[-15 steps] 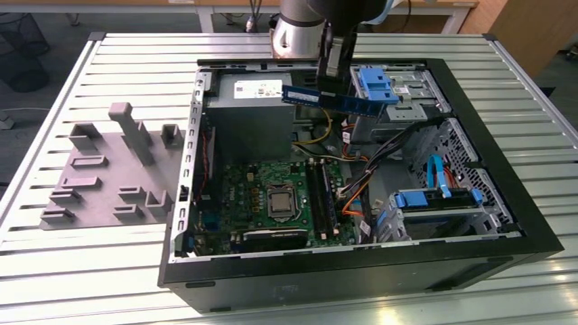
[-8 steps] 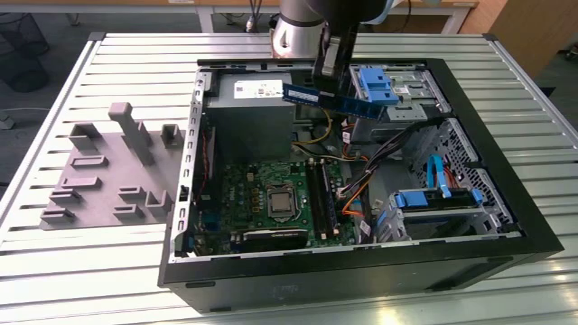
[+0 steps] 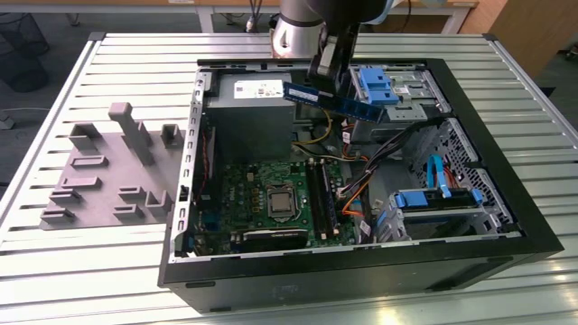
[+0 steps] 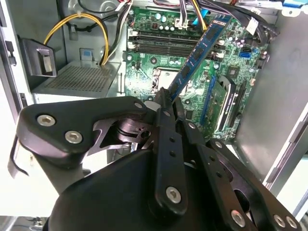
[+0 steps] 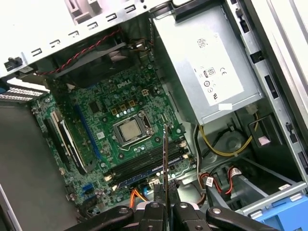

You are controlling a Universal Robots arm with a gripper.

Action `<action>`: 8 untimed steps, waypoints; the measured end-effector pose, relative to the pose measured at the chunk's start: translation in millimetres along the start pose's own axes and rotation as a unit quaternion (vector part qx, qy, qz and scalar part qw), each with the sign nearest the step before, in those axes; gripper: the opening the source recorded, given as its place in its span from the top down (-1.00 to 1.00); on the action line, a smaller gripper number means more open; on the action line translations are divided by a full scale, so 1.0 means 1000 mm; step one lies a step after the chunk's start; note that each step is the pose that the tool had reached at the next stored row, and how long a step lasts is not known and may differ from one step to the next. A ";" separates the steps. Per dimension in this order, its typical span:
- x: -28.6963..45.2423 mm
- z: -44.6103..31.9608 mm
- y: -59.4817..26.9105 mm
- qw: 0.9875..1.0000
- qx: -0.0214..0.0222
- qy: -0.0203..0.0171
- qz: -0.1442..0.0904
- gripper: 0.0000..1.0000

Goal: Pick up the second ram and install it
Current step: 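Insert the second ram into the second slot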

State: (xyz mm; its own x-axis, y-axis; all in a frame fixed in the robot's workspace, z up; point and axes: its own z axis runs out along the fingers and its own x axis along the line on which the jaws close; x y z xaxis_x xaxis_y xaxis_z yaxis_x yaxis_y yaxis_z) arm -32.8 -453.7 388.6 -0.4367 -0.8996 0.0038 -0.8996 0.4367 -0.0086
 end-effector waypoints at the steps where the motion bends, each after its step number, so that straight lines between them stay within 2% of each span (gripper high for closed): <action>1: 0.0000 0.0000 0.0000 1.000 0.000 0.000 0.004 0.73; 8: 0.0000 0.0001 0.0000 0.999 0.001 0.002 0.036 0.73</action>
State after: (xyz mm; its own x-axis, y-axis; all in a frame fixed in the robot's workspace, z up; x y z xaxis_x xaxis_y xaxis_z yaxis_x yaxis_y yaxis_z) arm -32.8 -453.7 388.5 -0.5005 -0.8657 0.0067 -0.8657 0.5004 -0.0101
